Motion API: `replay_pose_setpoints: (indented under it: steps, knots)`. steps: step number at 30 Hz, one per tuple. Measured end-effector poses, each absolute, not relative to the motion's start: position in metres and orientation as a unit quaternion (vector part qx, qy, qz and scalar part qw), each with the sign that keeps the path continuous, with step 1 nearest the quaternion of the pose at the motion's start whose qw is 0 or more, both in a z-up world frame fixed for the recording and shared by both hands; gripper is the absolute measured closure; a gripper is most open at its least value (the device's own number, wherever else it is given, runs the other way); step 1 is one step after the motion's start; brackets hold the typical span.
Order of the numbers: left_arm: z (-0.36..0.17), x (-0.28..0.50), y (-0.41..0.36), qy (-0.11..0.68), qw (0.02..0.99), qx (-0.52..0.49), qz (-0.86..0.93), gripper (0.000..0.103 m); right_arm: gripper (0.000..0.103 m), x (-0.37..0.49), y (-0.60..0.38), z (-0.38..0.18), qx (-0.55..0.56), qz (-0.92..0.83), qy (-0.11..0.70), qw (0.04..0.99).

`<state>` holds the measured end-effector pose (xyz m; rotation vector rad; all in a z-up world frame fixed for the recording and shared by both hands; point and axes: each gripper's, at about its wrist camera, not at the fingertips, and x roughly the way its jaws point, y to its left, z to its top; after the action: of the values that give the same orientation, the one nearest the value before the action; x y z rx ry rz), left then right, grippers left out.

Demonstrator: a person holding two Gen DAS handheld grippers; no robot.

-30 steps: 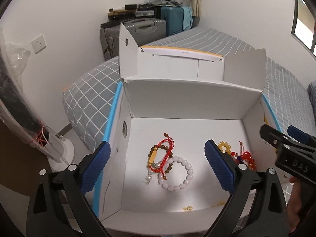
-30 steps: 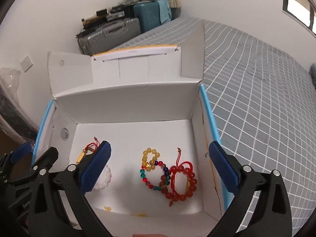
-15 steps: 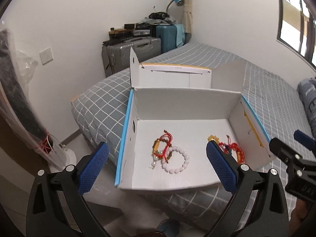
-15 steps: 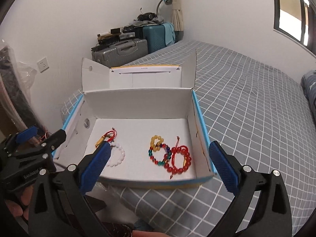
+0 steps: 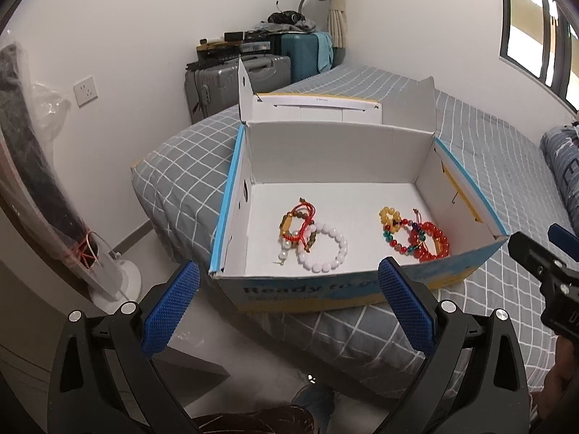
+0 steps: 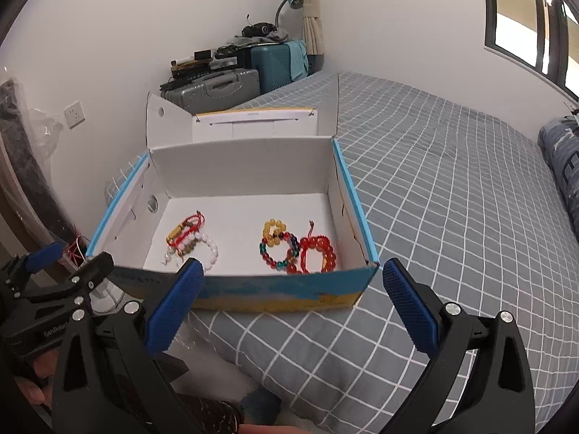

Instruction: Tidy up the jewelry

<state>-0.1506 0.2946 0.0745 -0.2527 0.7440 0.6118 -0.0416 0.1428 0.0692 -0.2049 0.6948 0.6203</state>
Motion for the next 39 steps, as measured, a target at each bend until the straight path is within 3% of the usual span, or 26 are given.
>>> replay_pose_setpoints:
  steps: [39]
  knots:
    - [0.067,-0.141,0.292,0.358,0.878,-0.124,0.293,0.006,0.008,-0.032,0.148,0.049,-0.112,0.292,0.346,0.884]
